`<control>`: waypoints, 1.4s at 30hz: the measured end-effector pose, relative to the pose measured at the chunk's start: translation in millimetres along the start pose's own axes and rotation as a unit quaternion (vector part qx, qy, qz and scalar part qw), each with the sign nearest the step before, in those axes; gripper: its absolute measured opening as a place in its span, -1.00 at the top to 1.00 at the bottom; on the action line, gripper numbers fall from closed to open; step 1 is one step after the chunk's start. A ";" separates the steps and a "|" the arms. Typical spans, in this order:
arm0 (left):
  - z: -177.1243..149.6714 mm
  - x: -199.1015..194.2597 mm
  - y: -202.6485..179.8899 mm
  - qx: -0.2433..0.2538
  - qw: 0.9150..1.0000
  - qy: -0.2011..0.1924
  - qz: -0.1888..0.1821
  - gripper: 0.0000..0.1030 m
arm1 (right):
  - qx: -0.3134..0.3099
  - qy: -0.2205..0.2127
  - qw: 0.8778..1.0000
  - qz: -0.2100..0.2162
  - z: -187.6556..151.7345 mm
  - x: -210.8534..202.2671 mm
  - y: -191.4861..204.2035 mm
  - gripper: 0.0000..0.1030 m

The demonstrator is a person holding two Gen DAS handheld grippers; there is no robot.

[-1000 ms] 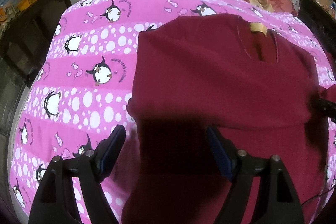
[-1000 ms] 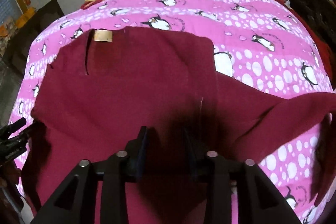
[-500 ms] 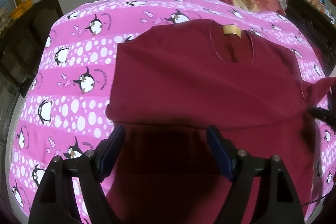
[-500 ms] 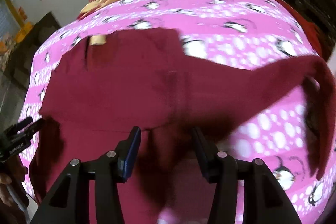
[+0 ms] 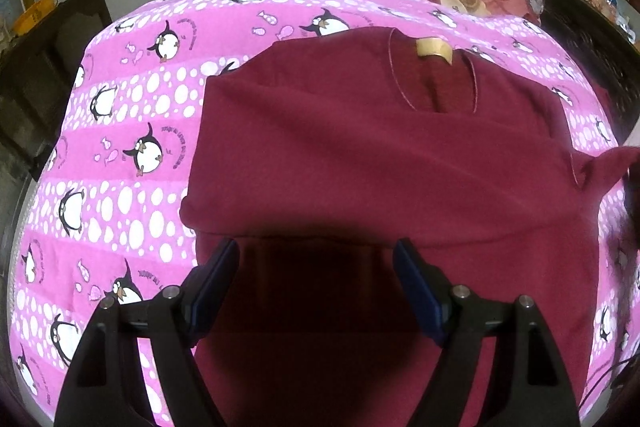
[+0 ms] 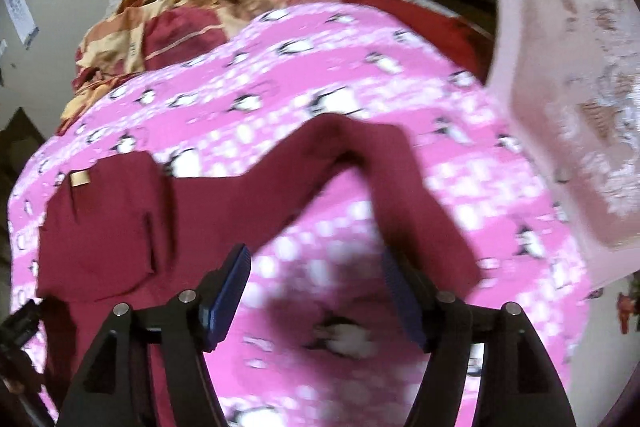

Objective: Fold small clothes

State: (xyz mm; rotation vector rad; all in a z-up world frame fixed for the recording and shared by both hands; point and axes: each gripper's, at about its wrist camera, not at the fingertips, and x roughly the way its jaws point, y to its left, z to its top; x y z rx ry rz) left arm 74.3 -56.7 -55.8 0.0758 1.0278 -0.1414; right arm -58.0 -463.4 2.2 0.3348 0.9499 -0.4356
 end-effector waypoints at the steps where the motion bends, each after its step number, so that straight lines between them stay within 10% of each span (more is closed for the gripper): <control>1: -0.1 1.2 0.7 -0.002 1.000 0.002 -0.001 -0.52 | 0.000 -0.002 1.000 -0.009 -1.4 -3.0 -6.6 -0.44; 17: 2.0 -0.4 -5.4 0.007 1.000 0.002 -0.002 -0.52 | -0.031 0.009 0.998 -0.048 -17.4 16.0 -40.8 -0.59; 21: 2.5 -2.7 -2.0 0.009 1.000 0.001 0.003 -0.52 | -0.051 0.008 0.995 -0.090 -12.1 30.6 -48.5 0.78; 30: 8.4 -7.2 11.2 -0.015 1.000 -0.006 -0.001 -0.52 | -0.050 -0.154 0.979 -0.121 40.2 -45.9 -47.0 0.78; 42: 20.7 -27.7 34.3 -0.034 0.999 -0.033 0.001 -0.52 | -0.181 -0.267 0.945 0.046 75.0 -125.4 93.4 0.78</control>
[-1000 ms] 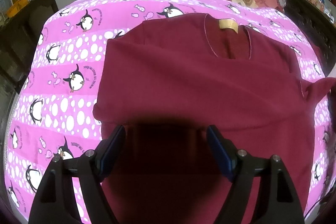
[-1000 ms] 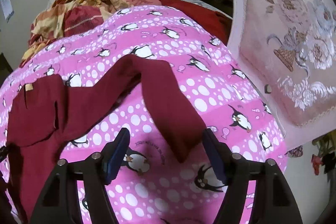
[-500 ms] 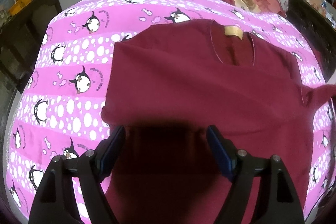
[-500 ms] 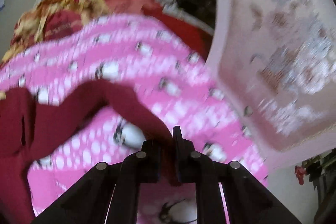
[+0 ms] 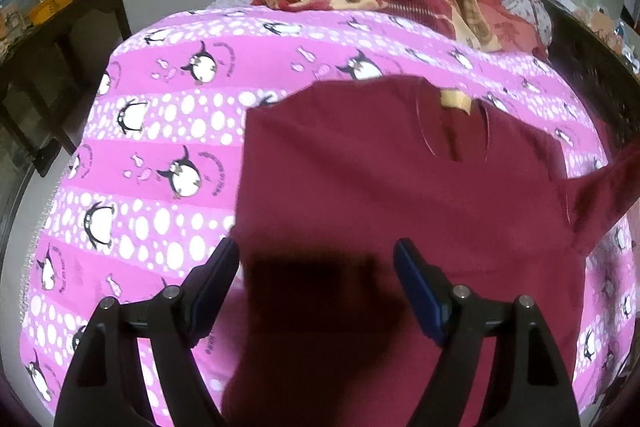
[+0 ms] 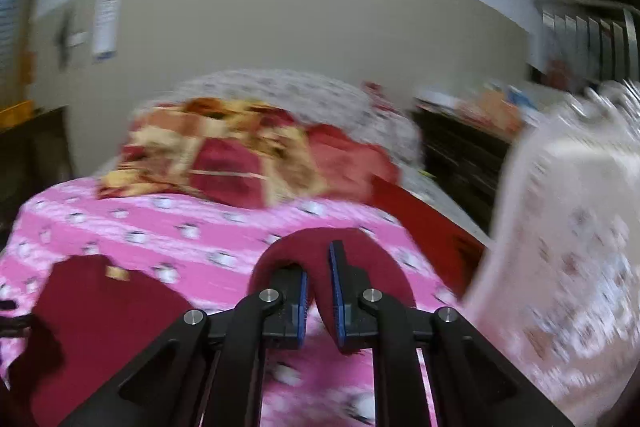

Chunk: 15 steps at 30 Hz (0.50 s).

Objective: Fold small clothes

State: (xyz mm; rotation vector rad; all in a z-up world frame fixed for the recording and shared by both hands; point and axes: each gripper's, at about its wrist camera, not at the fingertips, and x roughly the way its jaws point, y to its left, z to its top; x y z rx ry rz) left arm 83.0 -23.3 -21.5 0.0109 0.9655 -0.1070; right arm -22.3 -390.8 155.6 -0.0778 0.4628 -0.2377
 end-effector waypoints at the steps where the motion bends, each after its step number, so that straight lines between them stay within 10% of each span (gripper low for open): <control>1: 0.8 -1.0 2.4 -0.002 1.000 -0.001 0.000 -0.52 | -0.010 0.002 1.000 0.021 4.7 3.3 14.9 0.78; 15: 5.2 3.5 31.9 -0.026 1.000 -0.002 0.004 -0.52 | -0.120 0.115 0.963 0.213 -52.4 80.7 202.9 0.78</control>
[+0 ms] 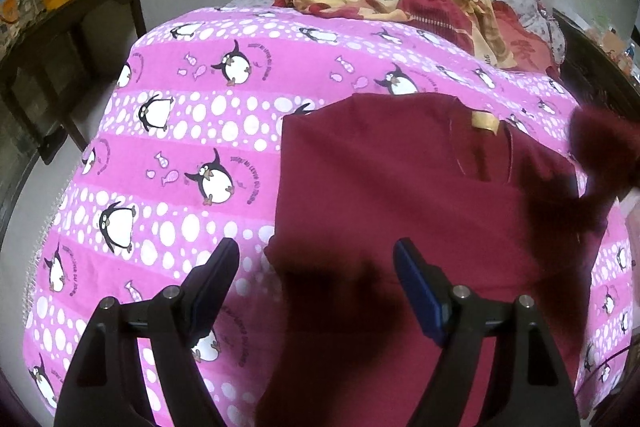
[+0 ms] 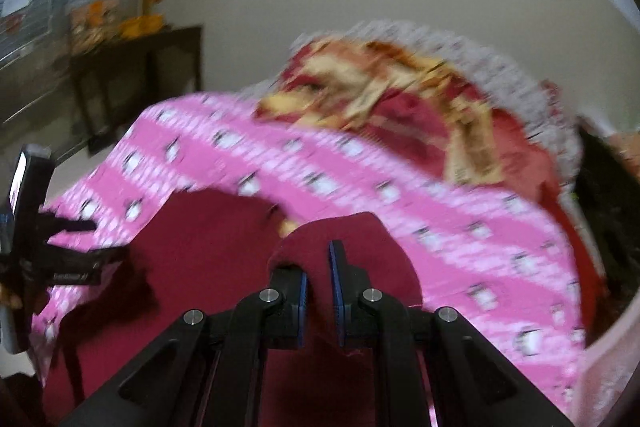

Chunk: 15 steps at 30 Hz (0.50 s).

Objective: Fold small clothes

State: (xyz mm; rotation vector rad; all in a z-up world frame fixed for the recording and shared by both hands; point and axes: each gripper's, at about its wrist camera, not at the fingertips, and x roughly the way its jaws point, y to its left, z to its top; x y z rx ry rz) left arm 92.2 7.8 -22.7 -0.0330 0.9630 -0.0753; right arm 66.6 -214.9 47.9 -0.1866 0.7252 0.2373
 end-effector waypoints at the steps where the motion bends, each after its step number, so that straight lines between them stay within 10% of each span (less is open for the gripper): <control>1: 0.0 2.0 0.8 -0.002 1.000 0.002 0.000 -0.52 | -0.008 0.016 1.000 0.010 -4.4 15.1 9.8 0.78; 11: 0.2 8.3 -7.0 0.008 1.000 0.007 -0.005 -0.52 | 0.016 0.121 0.991 0.050 -29.9 89.6 37.1 0.68; 15: 2.8 13.4 -13.5 0.007 1.000 0.015 -0.011 -0.52 | -0.031 0.090 0.995 -0.007 -23.0 73.3 41.5 -0.19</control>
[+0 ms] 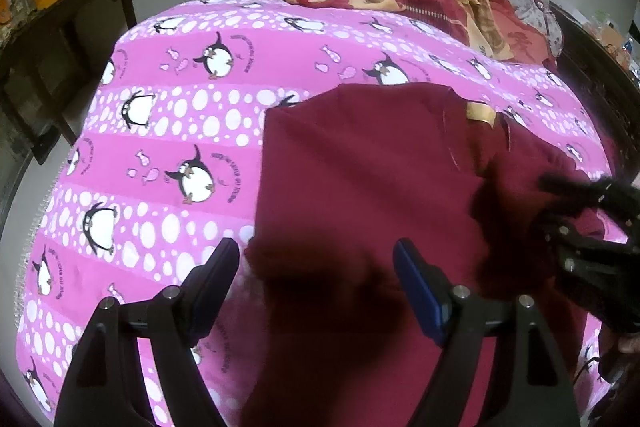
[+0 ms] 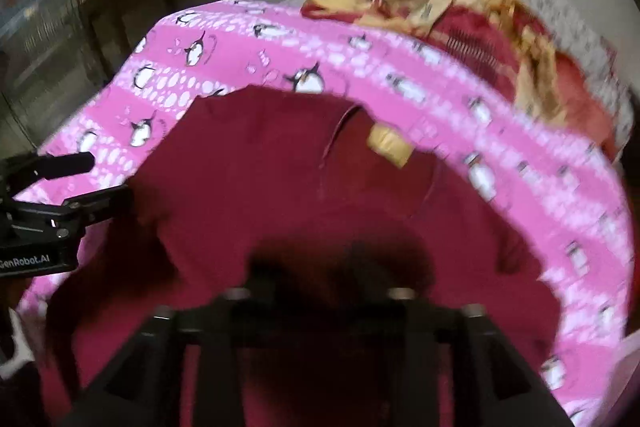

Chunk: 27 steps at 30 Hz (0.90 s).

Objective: Fold small clothes

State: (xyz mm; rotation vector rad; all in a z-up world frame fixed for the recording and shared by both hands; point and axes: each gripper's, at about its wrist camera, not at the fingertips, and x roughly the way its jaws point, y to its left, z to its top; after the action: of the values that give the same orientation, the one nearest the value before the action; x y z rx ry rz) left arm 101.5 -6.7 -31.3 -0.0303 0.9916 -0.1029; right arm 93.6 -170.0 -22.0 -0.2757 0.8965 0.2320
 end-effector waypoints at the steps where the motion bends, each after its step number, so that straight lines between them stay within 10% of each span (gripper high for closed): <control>1: 0.1 0.4 -1.0 -0.001 1.000 0.000 -0.001 -0.52 | -0.005 -0.008 1.000 -0.008 0.5 -2.8 0.6 -0.28; 12: -1.8 0.5 0.8 -0.001 1.000 0.000 0.007 -0.52 | -0.135 -0.032 0.987 -0.079 17.5 -42.8 37.4 -0.31; 15: -3.3 1.9 7.4 -0.008 1.000 0.002 0.011 -0.52 | -0.225 -0.032 0.967 -0.118 18.3 -50.4 55.8 -0.66; 22: -7.7 1.2 20.8 -0.019 1.000 0.002 0.014 -0.52 | -0.347 -0.038 0.935 -0.068 22.2 -66.0 103.8 -0.70; 27: -8.7 -2.0 27.4 -0.026 1.000 0.001 0.011 -0.52 | -0.292 -0.050 0.955 -0.022 39.7 -82.0 94.4 -0.70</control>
State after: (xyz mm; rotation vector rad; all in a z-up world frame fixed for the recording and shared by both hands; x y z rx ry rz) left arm 95.2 20.9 -36.3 -0.0669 0.9954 -0.0560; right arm 43.8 -74.9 53.5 -0.8248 0.7040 0.4654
